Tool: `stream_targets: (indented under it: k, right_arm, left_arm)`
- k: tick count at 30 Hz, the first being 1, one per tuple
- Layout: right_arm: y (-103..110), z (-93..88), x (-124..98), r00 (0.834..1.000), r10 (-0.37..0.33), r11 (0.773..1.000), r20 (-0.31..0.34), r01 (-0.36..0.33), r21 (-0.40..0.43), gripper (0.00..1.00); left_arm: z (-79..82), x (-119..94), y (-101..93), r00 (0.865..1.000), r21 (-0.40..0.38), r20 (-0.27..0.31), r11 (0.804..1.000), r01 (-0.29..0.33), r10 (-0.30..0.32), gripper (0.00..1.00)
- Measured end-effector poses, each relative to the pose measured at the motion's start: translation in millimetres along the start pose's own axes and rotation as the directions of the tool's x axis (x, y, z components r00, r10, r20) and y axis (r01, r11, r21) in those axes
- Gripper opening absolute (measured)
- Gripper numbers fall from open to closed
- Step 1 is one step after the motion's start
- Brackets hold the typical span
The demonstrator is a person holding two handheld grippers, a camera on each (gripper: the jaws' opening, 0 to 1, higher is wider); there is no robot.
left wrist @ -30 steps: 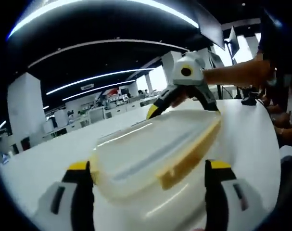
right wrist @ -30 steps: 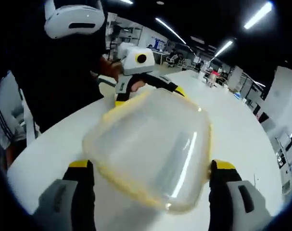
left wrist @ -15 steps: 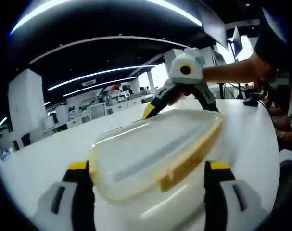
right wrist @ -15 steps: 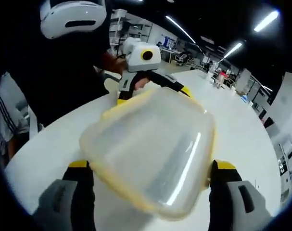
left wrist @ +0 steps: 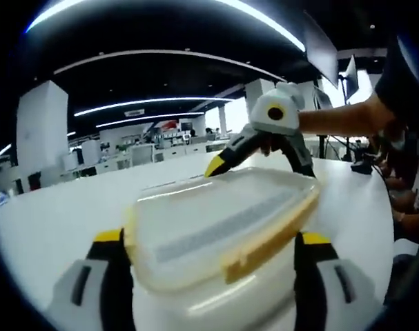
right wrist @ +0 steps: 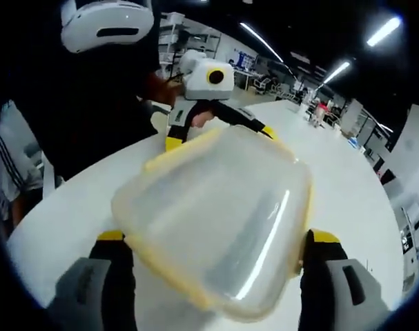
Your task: Snap each plastic latch of the storage box into its locked position after aligning the lid with the box until every specified latch is closed and the lid sits flush.
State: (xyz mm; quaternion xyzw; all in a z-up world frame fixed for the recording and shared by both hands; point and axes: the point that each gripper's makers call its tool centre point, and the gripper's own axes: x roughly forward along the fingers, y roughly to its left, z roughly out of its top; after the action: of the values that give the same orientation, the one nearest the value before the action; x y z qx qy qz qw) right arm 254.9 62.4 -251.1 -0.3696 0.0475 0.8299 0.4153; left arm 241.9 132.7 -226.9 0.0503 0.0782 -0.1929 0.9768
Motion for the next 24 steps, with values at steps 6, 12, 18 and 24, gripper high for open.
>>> stream_targets:
  k: [6, 12, 18, 24]
  right_arm:
    - [0, -0.2, 0, 1.000, 0.004, 1.000, -0.004, -0.004, -0.005, 1.00]
    - [0, -0.3, -1, 1.000, 0.008, 1.000, 0.005, -0.008, -0.007, 1.00]
    - [-1, -0.9, 0, 1.000, 0.001, 1.000, 0.018, -0.001, -0.007, 1.00]
    - [-2, -1.8, -1, 1.000, -0.004, 1.000, 0.020, 0.004, -0.005, 1.00]
  left_arm:
    - [-0.6, 0, -1.2, 1.000, -0.024, 0.003, 1.000, 0.011, -0.011, 0.96]
    - [6.8, 2, -0.8, 0.997, -0.053, 0.079, 0.998, 0.029, -0.025, 0.96]
    - [6.8, -4, 0.2, 0.996, -0.043, 0.082, 0.999, 0.030, -0.026, 0.98]
    - [8.9, -6, -3.3, 0.996, -0.033, 0.086, 0.999, 0.041, -0.038, 1.00]
